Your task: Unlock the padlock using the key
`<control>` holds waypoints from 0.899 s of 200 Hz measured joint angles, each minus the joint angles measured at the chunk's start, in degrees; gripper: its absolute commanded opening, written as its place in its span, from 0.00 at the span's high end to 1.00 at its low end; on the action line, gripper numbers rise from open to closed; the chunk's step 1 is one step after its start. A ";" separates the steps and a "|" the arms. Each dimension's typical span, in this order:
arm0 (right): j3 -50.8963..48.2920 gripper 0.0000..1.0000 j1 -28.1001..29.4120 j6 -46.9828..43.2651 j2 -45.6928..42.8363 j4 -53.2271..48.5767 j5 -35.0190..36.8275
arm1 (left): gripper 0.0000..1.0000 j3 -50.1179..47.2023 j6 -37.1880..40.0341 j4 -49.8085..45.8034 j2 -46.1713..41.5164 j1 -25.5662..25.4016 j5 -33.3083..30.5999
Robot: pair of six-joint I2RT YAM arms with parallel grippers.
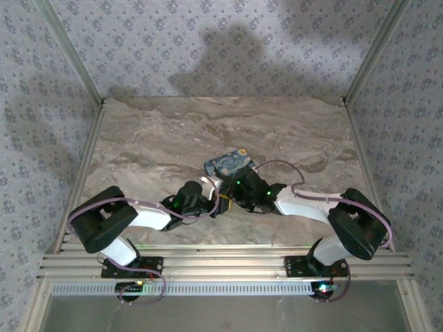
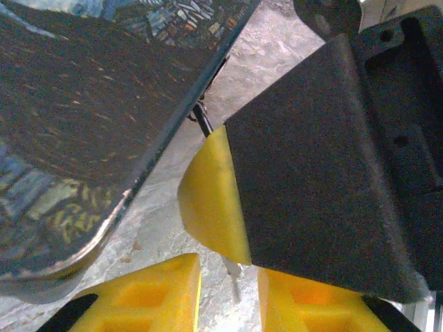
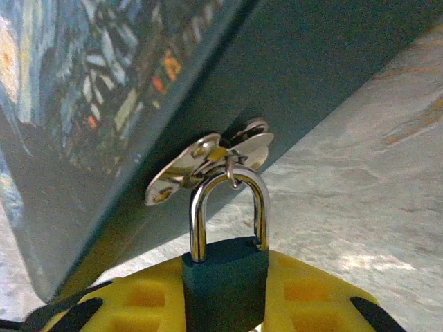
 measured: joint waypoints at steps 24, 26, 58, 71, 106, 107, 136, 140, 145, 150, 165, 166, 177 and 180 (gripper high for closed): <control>4.68 1.00 -0.13 -6.14 0.33 -8.79 -0.15 | 0.72 0.00 1.25 -3.04 -2.67 0.09 -1.73; 5.14 1.00 -0.13 -6.86 0.44 -9.57 -0.13 | 0.72 0.00 1.33 -3.37 -2.89 0.09 -1.86; 11.45 1.00 -0.22 -15.23 3.37 -19.71 -0.15 | 0.72 0.00 2.82 -7.13 -5.05 0.31 -3.30; 13.14 1.00 -0.22 -18.16 4.68 -23.23 -0.15 | 0.72 0.00 3.19 -8.52 -5.11 0.55 -3.63; 16.24 1.00 -0.22 -25.64 7.21 -32.63 0.76 | 0.73 0.59 3.50 -11.72 -4.87 2.05 -3.69; 16.33 1.00 -0.22 -25.81 7.23 -32.81 0.81 | 0.73 0.63 3.50 -11.76 -4.85 2.12 -3.72; 21.29 1.00 -0.02 -31.10 9.01 -40.48 5.33 | 0.73 2.27 3.45 -12.11 -3.69 3.61 -3.63; 22.10 1.00 0.07 -31.76 9.33 -41.40 6.10 | 0.73 2.51 3.43 -12.20 -3.48 3.82 -3.65; 23.30 1.00 0.24 -32.61 9.84 -42.80 7.34 | 0.73 2.67 3.43 -12.20 -3.28 3.93 -3.67; 24.61 1.00 0.55 -33.51 10.38 -44.24 8.68 | 0.73 2.89 3.41 -12.24 -2.99 4.15 -3.63; 28.52 1.00 1.90 -35.65 12.04 -48.09 12.92 | 0.73 3.23 3.39 -12.39 -2.45 4.50 -3.65; 28.70 1.00 1.99 -35.76 12.13 -48.26 13.14 | 0.73 3.23 3.39 -12.44 -2.38 4.55 -3.67; 31.23 1.00 3.30 -37.20 13.33 -50.53 16.09 | 0.73 3.45 3.37 -12.70 -2.10 4.59 -3.67; 31.82 1.00 3.58 -37.55 13.66 -51.12 16.87 | 0.73 3.48 3.37 -12.72 -2.05 4.61 -3.65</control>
